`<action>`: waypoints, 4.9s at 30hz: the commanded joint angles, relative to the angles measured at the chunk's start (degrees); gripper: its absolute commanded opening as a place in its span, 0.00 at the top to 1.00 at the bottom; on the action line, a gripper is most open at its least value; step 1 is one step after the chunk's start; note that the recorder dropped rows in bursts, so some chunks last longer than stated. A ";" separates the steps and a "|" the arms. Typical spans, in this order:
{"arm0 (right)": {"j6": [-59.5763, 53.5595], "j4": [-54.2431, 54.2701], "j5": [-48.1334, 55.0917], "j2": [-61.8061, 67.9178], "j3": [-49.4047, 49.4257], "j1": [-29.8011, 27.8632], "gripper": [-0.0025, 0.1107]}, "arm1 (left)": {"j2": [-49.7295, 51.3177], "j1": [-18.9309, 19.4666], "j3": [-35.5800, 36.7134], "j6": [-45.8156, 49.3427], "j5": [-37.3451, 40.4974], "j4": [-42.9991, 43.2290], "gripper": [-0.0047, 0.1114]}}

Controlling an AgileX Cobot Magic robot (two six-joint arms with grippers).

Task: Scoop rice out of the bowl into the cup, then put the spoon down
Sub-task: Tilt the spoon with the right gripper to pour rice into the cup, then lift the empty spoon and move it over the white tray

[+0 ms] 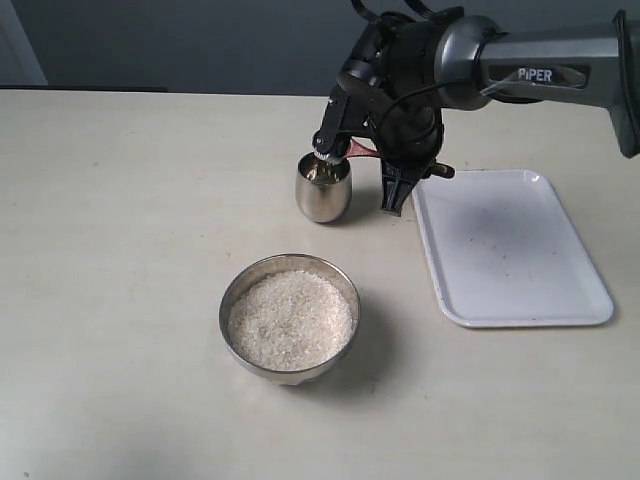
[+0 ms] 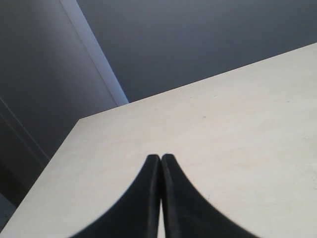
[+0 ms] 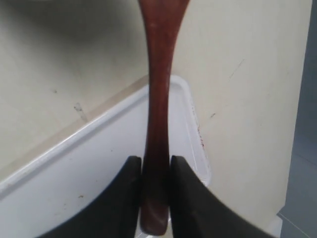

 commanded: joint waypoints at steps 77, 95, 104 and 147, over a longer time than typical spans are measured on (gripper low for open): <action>31.07 -31.92 5.73 -1.10 9.62 9.40 0.99 | -0.26 -0.33 -0.13 -0.36 -0.43 -0.12 0.96; 35.09 -33.13 7.14 -1.25 9.62 12.08 0.99 | -0.26 -0.33 -0.13 -0.36 -0.26 -0.01 0.96; 30.38 -20.95 2.14 -5.22 9.62 11.89 0.99 | -0.26 -0.33 -0.13 -0.36 -0.26 -0.01 0.96; 44.57 -58.25 -0.91 -9.15 9.62 5.32 0.99 | -0.26 -0.33 -0.13 -0.36 -0.51 -0.23 0.96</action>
